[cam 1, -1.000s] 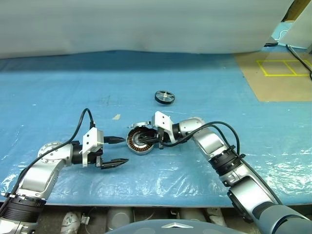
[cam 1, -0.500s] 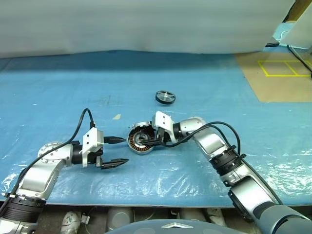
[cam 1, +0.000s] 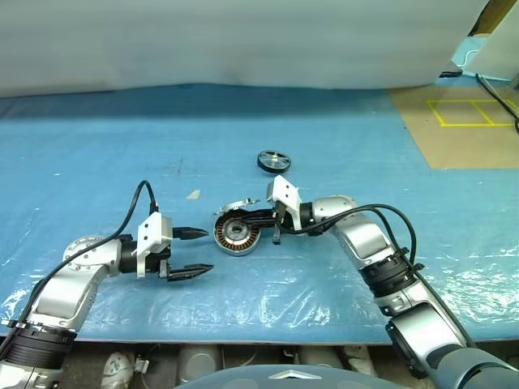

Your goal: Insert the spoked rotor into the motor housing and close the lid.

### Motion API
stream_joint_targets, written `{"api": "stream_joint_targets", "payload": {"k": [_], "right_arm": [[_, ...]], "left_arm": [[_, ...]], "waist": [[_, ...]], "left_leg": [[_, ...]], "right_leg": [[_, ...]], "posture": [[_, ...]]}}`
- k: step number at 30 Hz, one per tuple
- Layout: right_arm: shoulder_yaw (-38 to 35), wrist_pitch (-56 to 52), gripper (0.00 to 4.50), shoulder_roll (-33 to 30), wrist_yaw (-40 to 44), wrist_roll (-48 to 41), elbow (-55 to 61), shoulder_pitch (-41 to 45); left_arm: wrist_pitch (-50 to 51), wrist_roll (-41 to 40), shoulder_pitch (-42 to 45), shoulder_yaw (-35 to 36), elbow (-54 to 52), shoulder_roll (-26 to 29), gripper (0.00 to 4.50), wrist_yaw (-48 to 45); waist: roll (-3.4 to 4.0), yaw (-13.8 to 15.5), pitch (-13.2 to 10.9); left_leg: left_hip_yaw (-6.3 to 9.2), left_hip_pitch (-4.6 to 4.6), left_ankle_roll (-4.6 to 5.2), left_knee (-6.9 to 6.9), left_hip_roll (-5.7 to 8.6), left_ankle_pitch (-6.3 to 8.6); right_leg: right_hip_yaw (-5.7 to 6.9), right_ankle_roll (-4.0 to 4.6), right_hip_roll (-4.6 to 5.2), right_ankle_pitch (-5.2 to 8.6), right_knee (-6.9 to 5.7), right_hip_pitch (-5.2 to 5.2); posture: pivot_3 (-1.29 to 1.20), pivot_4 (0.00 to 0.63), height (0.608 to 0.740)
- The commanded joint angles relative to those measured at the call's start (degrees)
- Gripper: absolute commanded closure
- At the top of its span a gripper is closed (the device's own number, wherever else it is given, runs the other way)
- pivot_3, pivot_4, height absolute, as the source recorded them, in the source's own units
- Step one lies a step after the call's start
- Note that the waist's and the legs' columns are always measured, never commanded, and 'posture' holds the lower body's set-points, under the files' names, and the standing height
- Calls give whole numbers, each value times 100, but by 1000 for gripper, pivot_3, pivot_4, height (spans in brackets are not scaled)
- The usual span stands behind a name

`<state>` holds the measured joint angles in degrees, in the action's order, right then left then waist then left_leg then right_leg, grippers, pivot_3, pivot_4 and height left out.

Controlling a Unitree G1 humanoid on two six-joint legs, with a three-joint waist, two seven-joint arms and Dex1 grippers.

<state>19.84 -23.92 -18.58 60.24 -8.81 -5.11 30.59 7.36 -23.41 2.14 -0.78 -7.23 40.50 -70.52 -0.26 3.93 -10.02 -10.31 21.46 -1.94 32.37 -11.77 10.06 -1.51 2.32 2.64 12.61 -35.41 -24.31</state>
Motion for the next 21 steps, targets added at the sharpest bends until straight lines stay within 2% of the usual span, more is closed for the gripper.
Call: {"api": "stream_joint_targets", "payload": {"k": [1,9,21], "right_arm": [[30,-63,4456,97,35,-125,110,104],[314,111,4456,240,-35,187,-357,278],[776,505,4456,-90,355,594,-574,291]], "left_arm": [[-46,6,52,-11,-27,42,787,-47],[-103,43,1,-14,-12,12,787,-50],[-233,90,-77,-8,82,-18,787,-67]], "waist": [[0,-1,0],[0,-3,0],[-1,-2,1]], "left_leg": [[0,0,0,0,0,0],[0,0,0,-1,0,0],[0,-6,0,0,0,0]], "right_leg": [[0,0,0,0,0,0],[0,0,1,0,1,0],[0,0,0,0,-1,5]], "posture": [[0,150,740],[0,150,740],[0,150,740]]}}
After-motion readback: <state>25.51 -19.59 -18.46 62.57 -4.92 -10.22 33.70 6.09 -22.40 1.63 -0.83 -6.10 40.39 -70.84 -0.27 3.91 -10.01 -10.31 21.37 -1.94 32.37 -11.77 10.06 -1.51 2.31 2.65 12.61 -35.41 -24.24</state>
